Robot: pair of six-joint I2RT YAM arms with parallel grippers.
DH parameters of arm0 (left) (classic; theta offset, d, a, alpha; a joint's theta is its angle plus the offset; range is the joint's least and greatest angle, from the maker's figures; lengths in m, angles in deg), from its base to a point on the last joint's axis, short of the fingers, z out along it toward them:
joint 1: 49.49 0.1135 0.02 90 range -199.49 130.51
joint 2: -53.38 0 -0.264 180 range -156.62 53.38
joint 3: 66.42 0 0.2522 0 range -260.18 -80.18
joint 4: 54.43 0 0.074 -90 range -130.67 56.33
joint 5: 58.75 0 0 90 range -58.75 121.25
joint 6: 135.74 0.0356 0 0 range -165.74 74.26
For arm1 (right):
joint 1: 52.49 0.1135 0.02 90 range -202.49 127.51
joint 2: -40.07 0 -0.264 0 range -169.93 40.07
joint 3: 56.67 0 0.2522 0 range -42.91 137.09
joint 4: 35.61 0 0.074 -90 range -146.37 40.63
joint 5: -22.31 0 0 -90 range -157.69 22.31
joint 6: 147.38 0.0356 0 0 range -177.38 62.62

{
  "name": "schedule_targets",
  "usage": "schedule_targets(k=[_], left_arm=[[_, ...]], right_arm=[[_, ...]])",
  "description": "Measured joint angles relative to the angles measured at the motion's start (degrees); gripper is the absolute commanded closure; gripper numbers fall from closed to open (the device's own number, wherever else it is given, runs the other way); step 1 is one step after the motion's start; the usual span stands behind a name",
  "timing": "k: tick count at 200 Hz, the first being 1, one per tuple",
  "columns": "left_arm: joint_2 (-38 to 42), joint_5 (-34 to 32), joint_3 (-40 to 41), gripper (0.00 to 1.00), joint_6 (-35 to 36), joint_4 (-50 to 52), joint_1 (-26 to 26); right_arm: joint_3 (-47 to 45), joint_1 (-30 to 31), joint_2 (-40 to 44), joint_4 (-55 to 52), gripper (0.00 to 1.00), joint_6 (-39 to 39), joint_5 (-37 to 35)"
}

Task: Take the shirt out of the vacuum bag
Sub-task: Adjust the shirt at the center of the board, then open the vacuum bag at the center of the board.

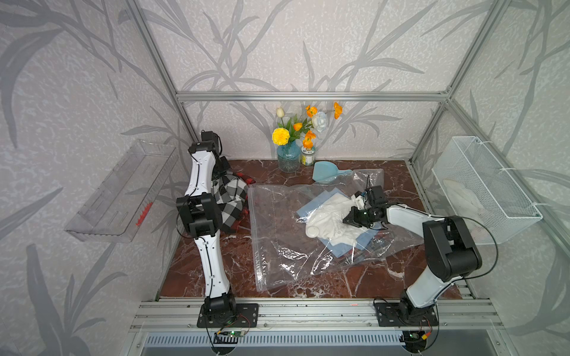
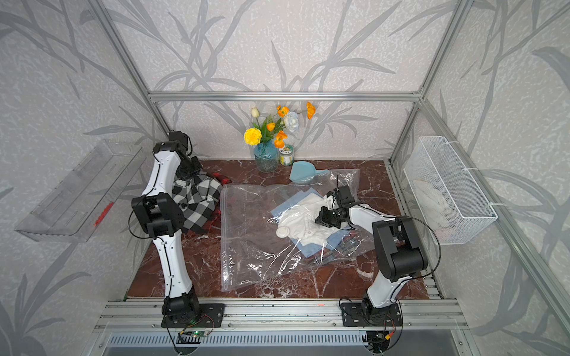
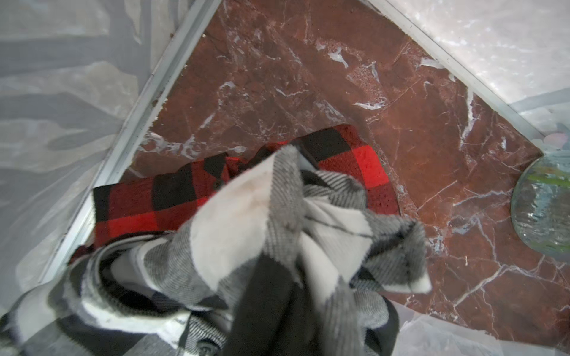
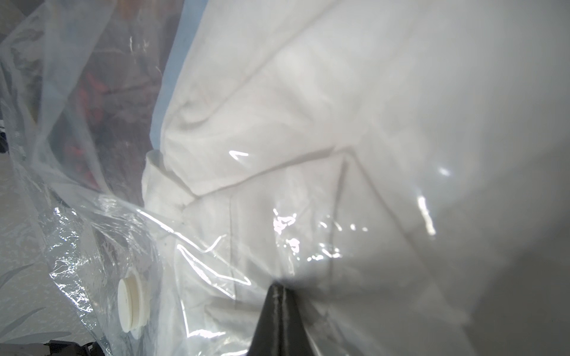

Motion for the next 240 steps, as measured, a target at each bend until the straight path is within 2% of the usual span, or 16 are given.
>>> schedule_targets(k=[4, 8, 13, 46, 66, 87, 124, 156, 171, 191, 199, 229, 240], left_arm=[[-0.92, 0.44, -0.61, 0.26, -0.31, 0.04, -0.02], [-1.55, 0.66, -0.94, 0.06, -0.57, 0.0, -0.07], [-2.21, 0.98, -1.05, 0.0, -0.79, -0.11, -0.11], [-0.94, 2.05, 1.64, 0.0, -2.38, -0.33, -0.61], [6.25, 2.62, 8.94, 0.0, -3.13, -1.09, -0.94], [17.51, 3.28, 17.55, 0.0, -3.45, -2.08, -1.33], [42.73, 4.63, 41.42, 0.0, -5.16, -8.7, -3.08], [57.66, 4.04, 64.96, 0.01, -9.29, -13.55, -5.99], [61.44, 3.52, 74.51, 0.13, -11.96, -14.84, -7.61], [63.14, 2.93, 82.55, 0.38, -14.78, -16.48, -9.25], [63.32, 2.64, 84.59, 0.42, -15.5, -17.25, -9.77], [63.3, 1.84, 89.96, 0.75, -17.42, -21.0, -10.86], [63.25, 2.03, 91.8, 0.8, -18.29, -23.19, -11.1]], right_arm=[[0.02, 0.0, 0.0, -0.04, 0.94, -0.04, 0.0], [0.02, 0.0, 0.0, -0.11, 0.94, -0.09, -0.02], [0.09, 0.0, 0.0, -0.17, 0.93, -0.17, -0.02], [0.24, 0.02, 0.24, -0.83, 0.89, -0.79, -0.22], [0.24, -0.22, 1.33, -1.88, 0.86, -1.31, -1.11], [0.24, -0.81, 2.23, -3.21, 0.81, -1.51, -1.66], [0.22, -2.27, 4.02, -5.35, 0.74, -1.64, -2.12], [0.22, -2.36, 6.6, -7.69, 0.72, -1.86, -2.91], [0.22, -2.43, 8.07, -8.72, 0.71, -2.14, -3.32], [0.22, -2.56, 9.66, -9.86, 0.72, -2.58, -3.74], [0.22, -2.67, 10.21, -10.27, 0.72, -2.67, -3.87], [0.22, -2.75, 11.78, -11.41, 0.71, -2.8, -3.98], [0.22, -2.73, 12.44, -11.74, 0.72, -2.84, -4.07]])
